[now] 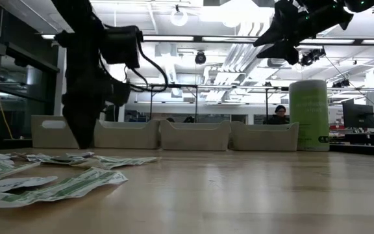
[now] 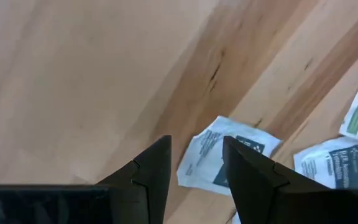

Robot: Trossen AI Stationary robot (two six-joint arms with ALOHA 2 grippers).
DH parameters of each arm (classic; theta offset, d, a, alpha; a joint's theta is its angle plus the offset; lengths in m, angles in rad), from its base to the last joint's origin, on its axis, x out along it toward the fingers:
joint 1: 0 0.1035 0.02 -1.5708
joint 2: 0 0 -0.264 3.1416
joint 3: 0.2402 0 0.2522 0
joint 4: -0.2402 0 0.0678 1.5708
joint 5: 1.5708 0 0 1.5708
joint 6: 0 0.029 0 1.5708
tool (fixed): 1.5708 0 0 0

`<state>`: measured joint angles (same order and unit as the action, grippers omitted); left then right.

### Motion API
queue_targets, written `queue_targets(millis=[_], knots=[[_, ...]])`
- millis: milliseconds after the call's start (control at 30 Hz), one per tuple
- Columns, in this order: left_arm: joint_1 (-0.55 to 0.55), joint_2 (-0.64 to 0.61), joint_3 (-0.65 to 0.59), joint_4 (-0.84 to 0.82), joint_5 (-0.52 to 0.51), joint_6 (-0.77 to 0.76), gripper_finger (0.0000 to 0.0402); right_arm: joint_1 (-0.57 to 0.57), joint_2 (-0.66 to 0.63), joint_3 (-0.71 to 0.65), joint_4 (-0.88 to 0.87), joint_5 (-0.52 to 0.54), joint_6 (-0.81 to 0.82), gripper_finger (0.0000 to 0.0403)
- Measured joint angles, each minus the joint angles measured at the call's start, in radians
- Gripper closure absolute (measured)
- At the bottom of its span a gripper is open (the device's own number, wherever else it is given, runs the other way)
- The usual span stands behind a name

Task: Pick & Place First Aid Supplies
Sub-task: Put the gray towelette pack into the middle right gray bin

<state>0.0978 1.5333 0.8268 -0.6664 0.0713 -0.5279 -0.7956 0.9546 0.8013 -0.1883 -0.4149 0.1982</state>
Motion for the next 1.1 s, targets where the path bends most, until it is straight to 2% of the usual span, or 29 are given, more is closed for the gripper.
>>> queue_targets(millis=[600, 1100], knots=[[0.000, 0.159, 0.009, -0.010, 0.027, 0.225, 0.0264, 0.000, 0.000, 0.000, -0.026, -0.010, 0.003, 0.0181], [0.002, 0.178, 0.011, -0.033, 0.036, 0.271, 0.0392, 0.000, 0.000, 0.000, -0.123, -0.031, -0.027, 0.0181]])
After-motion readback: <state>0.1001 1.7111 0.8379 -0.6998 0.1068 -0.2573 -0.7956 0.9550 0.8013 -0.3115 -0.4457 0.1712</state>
